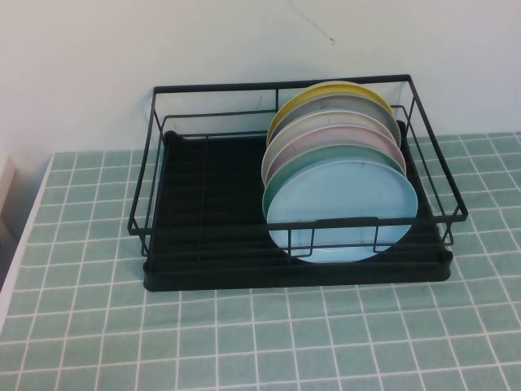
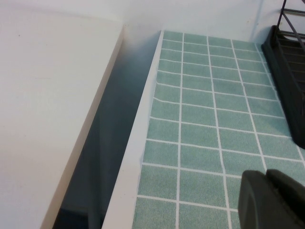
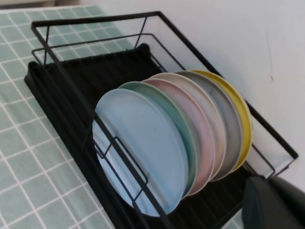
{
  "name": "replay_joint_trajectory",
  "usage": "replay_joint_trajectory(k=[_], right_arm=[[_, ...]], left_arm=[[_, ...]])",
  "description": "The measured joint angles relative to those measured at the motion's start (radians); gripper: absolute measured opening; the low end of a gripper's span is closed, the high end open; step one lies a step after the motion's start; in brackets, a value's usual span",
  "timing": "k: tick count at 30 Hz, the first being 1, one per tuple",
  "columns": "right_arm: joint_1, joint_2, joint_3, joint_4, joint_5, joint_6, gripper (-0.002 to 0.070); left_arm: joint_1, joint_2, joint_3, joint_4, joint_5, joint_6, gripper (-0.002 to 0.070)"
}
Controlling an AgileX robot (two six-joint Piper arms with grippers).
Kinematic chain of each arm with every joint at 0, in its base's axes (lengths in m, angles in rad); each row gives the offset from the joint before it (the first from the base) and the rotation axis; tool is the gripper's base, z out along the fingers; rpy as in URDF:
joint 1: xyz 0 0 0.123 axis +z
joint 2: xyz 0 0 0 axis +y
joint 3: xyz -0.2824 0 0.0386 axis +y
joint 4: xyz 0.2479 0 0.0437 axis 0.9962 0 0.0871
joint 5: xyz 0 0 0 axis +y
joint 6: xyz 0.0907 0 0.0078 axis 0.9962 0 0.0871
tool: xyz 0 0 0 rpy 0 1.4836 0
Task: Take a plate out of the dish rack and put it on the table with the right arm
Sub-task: Grasp the plate from the shelf
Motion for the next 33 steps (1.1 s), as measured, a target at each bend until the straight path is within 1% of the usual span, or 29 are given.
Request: replay_joint_trajectory(k=[2, 6, 9, 11, 13, 16, 17, 18, 20, 22, 26, 33], right_arm=[[0.04, 0.098, -0.07, -0.027, 0.009, -0.019, -0.0001], [0.154, 0.289, -0.211, -0.154, 0.031, -0.03, -0.0001], [0.207, 0.398, -0.285, -0.2, 0.035, -0.05, 0.0001], [0.225, 0.456, -0.317, -0.207, 0.037, -0.072, 0.0023], [0.235, 0.51, -0.342, -0.207, 0.047, -0.098, 0.008], [0.248, 0.564, -0.354, -0.21, 0.059, -0.127, 0.0221], [0.256, 0.584, -0.355, -0.213, 0.054, -0.131, 0.0286], [0.265, 0.598, -0.355, -0.221, 0.042, -0.135, 0.033], [0.283, 0.619, -0.355, -0.249, 0.007, -0.14, 0.0377], [0.307, 0.636, -0.355, -0.293, -0.029, -0.141, 0.0394], [0.352, 0.661, -0.355, -0.36, -0.098, -0.145, 0.0394], [0.391, 0.701, -0.356, -0.375, -0.197, -0.147, 0.0388]], left_arm=[[0.0, 0.0, 0.0, 0.0, 0.0, 0.0, -0.0003], [0.0, 0.0, 0.0, 0.0, 0.0, 0.0, -0.0003], [0.0, 0.0, 0.0, 0.0, 0.0, 0.0, -0.0003], [0.0, 0.0, 0.0, 0.0, 0.0, 0.0, -0.0003], [0.0, 0.0, 0.0, 0.0, 0.0, 0.0, -0.0003], [0.0, 0.0, 0.0, 0.0, 0.0, 0.0, -0.0003], [0.0, 0.0, 0.0, 0.0, 0.0, 0.0, -0.0003], [0.0, 0.0, 0.0, 0.0, 0.0, 0.0, -0.0003], [0.0, 0.0, 0.0, 0.0, 0.0, 0.0, -0.0003], [0.0, 0.0, 0.0, 0.0, 0.0, 0.0, -0.0003], [0.0, 0.0, 0.0, 0.0, 0.0, 0.0, -0.0003], [0.0, 0.0, 0.0, 0.0, 0.0, 0.0, -0.0003]])
